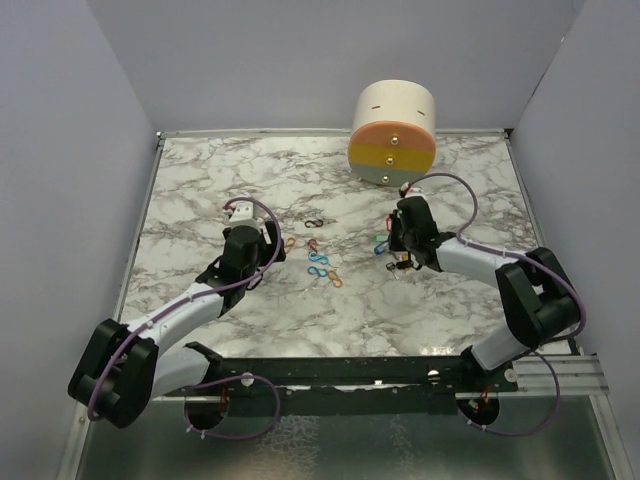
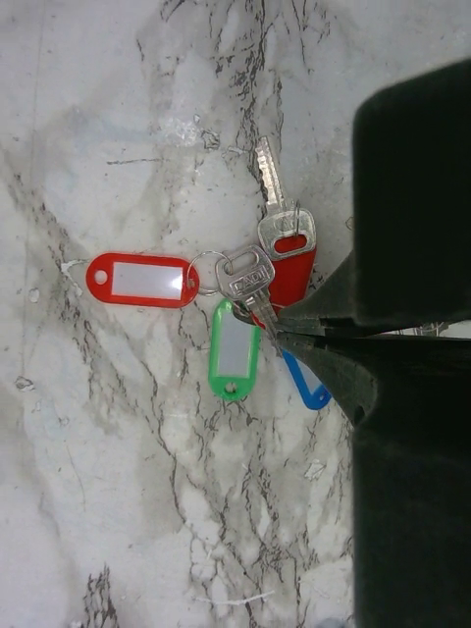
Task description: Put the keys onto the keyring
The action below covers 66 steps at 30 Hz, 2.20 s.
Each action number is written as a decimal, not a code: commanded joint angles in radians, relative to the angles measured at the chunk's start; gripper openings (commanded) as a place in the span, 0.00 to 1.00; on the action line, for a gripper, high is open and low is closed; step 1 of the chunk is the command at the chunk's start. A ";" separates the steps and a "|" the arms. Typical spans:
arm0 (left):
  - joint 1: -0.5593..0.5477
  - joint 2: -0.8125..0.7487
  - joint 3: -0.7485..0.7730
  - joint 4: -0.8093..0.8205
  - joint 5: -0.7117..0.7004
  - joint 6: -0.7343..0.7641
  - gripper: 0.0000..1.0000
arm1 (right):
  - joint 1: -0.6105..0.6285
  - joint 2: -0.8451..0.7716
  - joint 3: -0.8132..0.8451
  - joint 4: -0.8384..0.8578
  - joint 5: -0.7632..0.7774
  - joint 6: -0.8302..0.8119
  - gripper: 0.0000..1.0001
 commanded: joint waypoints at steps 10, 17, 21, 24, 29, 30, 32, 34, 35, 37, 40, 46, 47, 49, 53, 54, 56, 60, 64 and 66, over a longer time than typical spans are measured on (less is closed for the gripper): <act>-0.009 0.023 -0.006 0.049 -0.020 0.012 0.75 | 0.011 -0.219 -0.067 0.009 0.018 -0.021 0.01; -0.012 0.068 -0.009 0.114 0.006 0.052 0.72 | 0.024 -0.378 -0.131 0.023 -0.019 -0.034 0.01; -0.016 0.142 0.019 0.134 0.007 0.084 0.72 | 0.033 -0.461 -0.158 0.032 -0.052 -0.035 0.01; -0.024 0.217 0.046 0.145 0.002 0.108 0.72 | 0.042 -0.510 -0.155 0.019 -0.073 -0.045 0.01; -0.047 0.314 0.076 0.177 -0.015 0.135 0.72 | 0.050 -0.551 -0.149 0.003 -0.082 -0.055 0.01; -0.054 0.328 0.081 0.182 -0.022 0.141 0.72 | 0.052 -0.556 -0.149 0.000 -0.081 -0.057 0.01; -0.067 0.354 0.088 0.194 -0.037 0.152 0.72 | 0.053 -0.563 -0.149 -0.004 -0.082 -0.059 0.01; -0.077 0.379 0.098 0.202 -0.051 0.163 0.72 | 0.053 -0.566 -0.150 -0.004 -0.082 -0.059 0.01; -0.082 0.389 0.102 0.204 -0.059 0.167 0.72 | 0.052 -0.567 -0.149 -0.004 -0.083 -0.061 0.01; -0.091 0.414 0.110 0.208 -0.074 0.177 0.72 | 0.053 -0.569 -0.149 -0.006 -0.085 -0.061 0.01; -0.098 0.446 0.122 0.211 -0.089 0.187 0.70 | 0.053 -0.573 -0.148 -0.006 -0.086 -0.063 0.01; -0.102 0.488 0.138 0.216 -0.101 0.195 0.69 | 0.054 -0.576 -0.151 -0.005 -0.085 -0.064 0.01; -0.102 0.492 0.140 0.217 -0.102 0.197 0.69 | 0.053 -0.576 -0.151 -0.005 -0.085 -0.064 0.01; -0.103 0.500 0.144 0.219 -0.101 0.202 0.67 | 0.054 -0.576 -0.152 -0.005 -0.084 -0.064 0.01; -0.103 0.502 0.145 0.217 -0.098 0.203 0.65 | 0.054 -0.579 -0.151 -0.006 -0.083 -0.064 0.01; -0.103 0.503 0.146 0.217 -0.096 0.204 0.64 | 0.054 -0.581 -0.152 -0.006 -0.084 -0.063 0.01; -0.103 0.506 0.148 0.218 -0.096 0.205 0.63 | 0.054 -0.581 -0.152 -0.007 -0.084 -0.062 0.01; -0.103 0.516 0.156 0.216 -0.090 0.210 0.57 | 0.053 -0.579 -0.154 -0.007 -0.085 -0.063 0.01; -0.103 0.523 0.161 0.216 -0.086 0.212 0.54 | 0.053 -0.580 -0.154 -0.009 -0.083 -0.062 0.01; -0.103 0.523 0.160 0.216 -0.086 0.212 0.53 | 0.053 -0.581 -0.155 -0.009 -0.084 -0.063 0.01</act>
